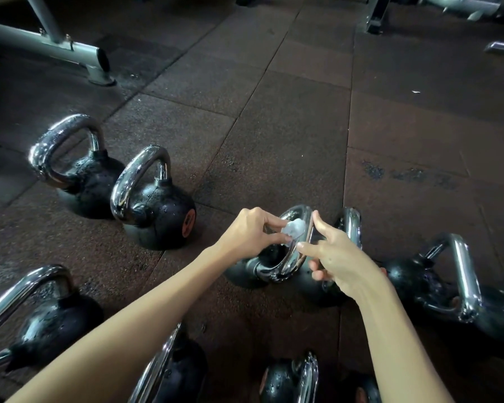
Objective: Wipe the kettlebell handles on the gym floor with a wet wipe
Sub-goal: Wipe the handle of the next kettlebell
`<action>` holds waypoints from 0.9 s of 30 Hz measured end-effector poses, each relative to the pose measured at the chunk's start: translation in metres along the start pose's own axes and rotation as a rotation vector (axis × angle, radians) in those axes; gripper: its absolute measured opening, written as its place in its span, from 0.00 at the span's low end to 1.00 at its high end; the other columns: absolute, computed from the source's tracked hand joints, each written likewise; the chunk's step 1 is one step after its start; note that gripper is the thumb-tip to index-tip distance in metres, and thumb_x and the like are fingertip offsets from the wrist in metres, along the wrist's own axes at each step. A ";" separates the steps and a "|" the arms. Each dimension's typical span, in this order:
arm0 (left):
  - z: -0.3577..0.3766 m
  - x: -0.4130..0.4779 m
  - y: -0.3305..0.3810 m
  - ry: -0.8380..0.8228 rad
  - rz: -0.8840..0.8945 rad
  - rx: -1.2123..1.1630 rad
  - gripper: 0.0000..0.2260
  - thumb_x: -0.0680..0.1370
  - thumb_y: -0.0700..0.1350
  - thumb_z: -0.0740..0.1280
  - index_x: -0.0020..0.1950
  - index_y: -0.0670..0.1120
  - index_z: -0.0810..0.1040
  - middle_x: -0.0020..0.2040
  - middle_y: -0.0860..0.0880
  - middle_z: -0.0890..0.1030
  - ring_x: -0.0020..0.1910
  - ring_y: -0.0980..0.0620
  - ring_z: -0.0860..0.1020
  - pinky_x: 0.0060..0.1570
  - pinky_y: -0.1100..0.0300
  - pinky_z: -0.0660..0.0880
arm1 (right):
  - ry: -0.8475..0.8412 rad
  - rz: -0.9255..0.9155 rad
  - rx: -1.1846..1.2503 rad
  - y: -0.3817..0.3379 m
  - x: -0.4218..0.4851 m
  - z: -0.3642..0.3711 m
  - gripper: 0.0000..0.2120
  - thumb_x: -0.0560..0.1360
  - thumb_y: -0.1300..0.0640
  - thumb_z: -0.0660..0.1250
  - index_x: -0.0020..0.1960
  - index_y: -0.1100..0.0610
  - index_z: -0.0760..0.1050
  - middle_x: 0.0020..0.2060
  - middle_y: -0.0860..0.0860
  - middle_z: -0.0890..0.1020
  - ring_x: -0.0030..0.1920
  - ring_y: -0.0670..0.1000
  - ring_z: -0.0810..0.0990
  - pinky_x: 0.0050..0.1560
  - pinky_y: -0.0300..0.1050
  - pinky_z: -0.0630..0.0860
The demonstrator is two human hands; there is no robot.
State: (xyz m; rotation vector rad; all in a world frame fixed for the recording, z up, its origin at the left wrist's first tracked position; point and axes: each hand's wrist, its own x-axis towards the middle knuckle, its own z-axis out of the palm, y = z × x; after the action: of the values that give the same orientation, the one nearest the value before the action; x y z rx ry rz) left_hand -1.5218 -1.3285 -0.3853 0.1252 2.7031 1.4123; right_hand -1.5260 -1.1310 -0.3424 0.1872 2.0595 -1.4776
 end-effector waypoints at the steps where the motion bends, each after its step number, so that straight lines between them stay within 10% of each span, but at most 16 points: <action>1: -0.002 -0.005 -0.003 -0.024 0.012 -0.025 0.09 0.76 0.45 0.78 0.55 0.48 0.89 0.54 0.59 0.85 0.35 0.78 0.75 0.37 0.79 0.67 | -0.008 -0.007 0.005 0.001 0.000 0.000 0.42 0.79 0.64 0.71 0.82 0.38 0.53 0.31 0.48 0.73 0.30 0.46 0.71 0.28 0.42 0.71; 6: -0.015 -0.017 0.002 -0.067 0.067 -0.124 0.11 0.75 0.43 0.78 0.57 0.47 0.88 0.48 0.65 0.82 0.49 0.78 0.64 0.33 0.66 0.65 | -0.026 -0.008 0.007 0.000 0.000 0.002 0.42 0.79 0.63 0.71 0.81 0.36 0.54 0.27 0.45 0.72 0.30 0.46 0.69 0.28 0.42 0.71; 9: -0.013 -0.019 -0.007 -0.042 0.067 -0.089 0.12 0.75 0.43 0.79 0.58 0.50 0.88 0.47 0.61 0.87 0.38 0.78 0.77 0.33 0.73 0.64 | -0.014 0.004 0.006 -0.001 0.004 0.004 0.42 0.79 0.62 0.72 0.80 0.35 0.55 0.33 0.49 0.71 0.30 0.46 0.69 0.28 0.42 0.71; 15: -0.018 -0.052 -0.033 -0.139 0.069 0.015 0.12 0.74 0.49 0.79 0.57 0.55 0.88 0.54 0.61 0.87 0.51 0.68 0.83 0.56 0.65 0.76 | -0.010 0.001 0.030 -0.003 0.009 -0.001 0.41 0.79 0.64 0.71 0.81 0.38 0.56 0.32 0.49 0.70 0.31 0.46 0.70 0.28 0.42 0.71; 22: -0.013 -0.054 -0.038 -0.052 0.124 -0.003 0.12 0.73 0.44 0.80 0.56 0.50 0.89 0.47 0.66 0.84 0.45 0.74 0.79 0.46 0.75 0.70 | -0.022 -0.012 0.041 -0.002 0.014 0.001 0.41 0.79 0.63 0.72 0.80 0.36 0.57 0.31 0.48 0.71 0.30 0.46 0.69 0.28 0.41 0.70; 27: -0.016 -0.057 -0.060 -0.066 0.045 0.041 0.10 0.74 0.49 0.79 0.55 0.55 0.89 0.47 0.63 0.86 0.45 0.64 0.83 0.46 0.64 0.76 | -0.026 -0.012 0.016 -0.002 0.012 0.007 0.42 0.78 0.62 0.72 0.80 0.34 0.55 0.41 0.55 0.76 0.30 0.46 0.71 0.28 0.41 0.72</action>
State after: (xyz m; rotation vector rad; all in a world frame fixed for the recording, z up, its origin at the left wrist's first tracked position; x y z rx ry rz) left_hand -1.4692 -1.3820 -0.4229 0.2331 2.6923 1.3396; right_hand -1.5336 -1.1411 -0.3482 0.1615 2.0323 -1.4961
